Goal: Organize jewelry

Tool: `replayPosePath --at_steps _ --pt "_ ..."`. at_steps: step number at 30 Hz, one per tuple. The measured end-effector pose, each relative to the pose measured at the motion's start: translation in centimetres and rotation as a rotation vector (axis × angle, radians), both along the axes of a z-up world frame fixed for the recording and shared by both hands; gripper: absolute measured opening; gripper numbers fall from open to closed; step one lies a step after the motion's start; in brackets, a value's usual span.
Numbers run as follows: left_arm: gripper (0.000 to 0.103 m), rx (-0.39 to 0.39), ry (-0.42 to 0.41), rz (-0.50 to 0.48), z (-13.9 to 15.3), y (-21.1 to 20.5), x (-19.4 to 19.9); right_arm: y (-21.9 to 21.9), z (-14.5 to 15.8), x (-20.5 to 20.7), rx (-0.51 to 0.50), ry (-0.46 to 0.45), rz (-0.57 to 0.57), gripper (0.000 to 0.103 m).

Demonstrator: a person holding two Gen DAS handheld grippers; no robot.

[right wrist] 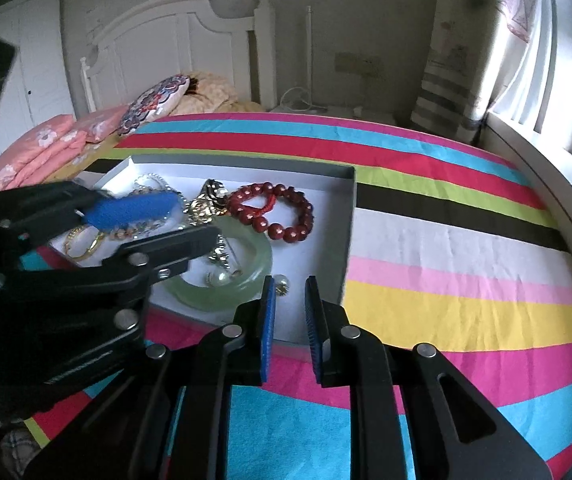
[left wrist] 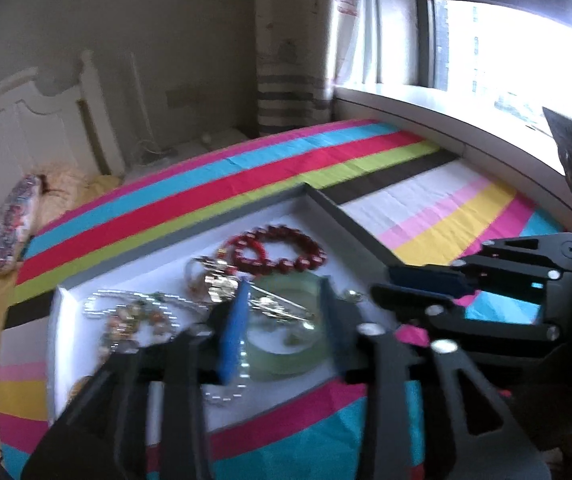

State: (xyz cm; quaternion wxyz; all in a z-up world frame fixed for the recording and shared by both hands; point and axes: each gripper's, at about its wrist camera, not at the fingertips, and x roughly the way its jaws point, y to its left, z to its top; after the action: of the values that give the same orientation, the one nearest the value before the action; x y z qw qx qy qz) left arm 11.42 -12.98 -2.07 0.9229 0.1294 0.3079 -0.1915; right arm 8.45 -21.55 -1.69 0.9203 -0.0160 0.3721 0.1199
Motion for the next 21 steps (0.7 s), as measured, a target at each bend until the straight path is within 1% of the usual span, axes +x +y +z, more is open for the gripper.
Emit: replayPosePath --at_steps 1,2,3,5,6,8,9,11,12,14,15,18,21 --pt "0.063 0.000 -0.022 0.019 0.2 0.3 -0.2 -0.1 0.0 0.0 0.007 0.003 -0.007 0.017" --pt "0.075 -0.004 -0.042 0.035 0.5 0.8 -0.4 -0.2 -0.1 0.1 0.013 0.004 -0.011 0.019" --pt "0.081 -0.012 -0.062 0.053 0.8 1.3 -0.6 -0.3 -0.1 0.1 0.020 0.005 -0.015 0.023" --pt "0.087 -0.022 -0.082 0.079 1.3 2.4 -1.0 -0.3 0.2 -0.1 0.030 -0.004 -0.012 0.038" --pt "0.092 -0.026 -0.090 0.090 1.6 2.7 -1.2 -0.2 0.3 -0.3 0.029 -0.009 -0.011 0.041" --pt "0.097 -0.031 -0.114 0.119 2.1 3.7 -1.8 0.3 0.8 -0.6 0.014 -0.031 -0.009 0.057" --pt "0.100 -0.035 -0.124 0.130 2.4 4.2 -2.1 0.4 1.1 -0.7 0.010 -0.039 -0.007 0.060" --pt "0.100 -0.052 -0.143 0.156 2.9 5.4 -2.9 0.8 1.7 -1.1 0.003 -0.062 -0.005 0.072" --pt "0.100 -0.061 -0.147 0.163 3.2 5.8 -3.2 1.1 2.2 -1.4 0.001 -0.078 -0.005 0.074" --pt "0.100 -0.084 -0.154 0.177 3.8 7.0 -4.0 1.4 3.0 -2.0 -0.001 -0.102 -0.009 0.084" --pt "0.100 -0.099 -0.162 0.190 4.1 7.8 -4.6 1.6 3.5 -2.4 -0.002 -0.122 -0.013 0.086" --pt "0.100 -0.126 -0.178 0.218 4.7 9.6 -5.8 2.2 4.3 -3.3 0.006 -0.154 -0.013 0.086" --pt "0.100 -0.104 -0.185 0.268 4.5 10.7 -6.8 2.5 4.7 -4.4 0.050 -0.181 -0.024 0.086"
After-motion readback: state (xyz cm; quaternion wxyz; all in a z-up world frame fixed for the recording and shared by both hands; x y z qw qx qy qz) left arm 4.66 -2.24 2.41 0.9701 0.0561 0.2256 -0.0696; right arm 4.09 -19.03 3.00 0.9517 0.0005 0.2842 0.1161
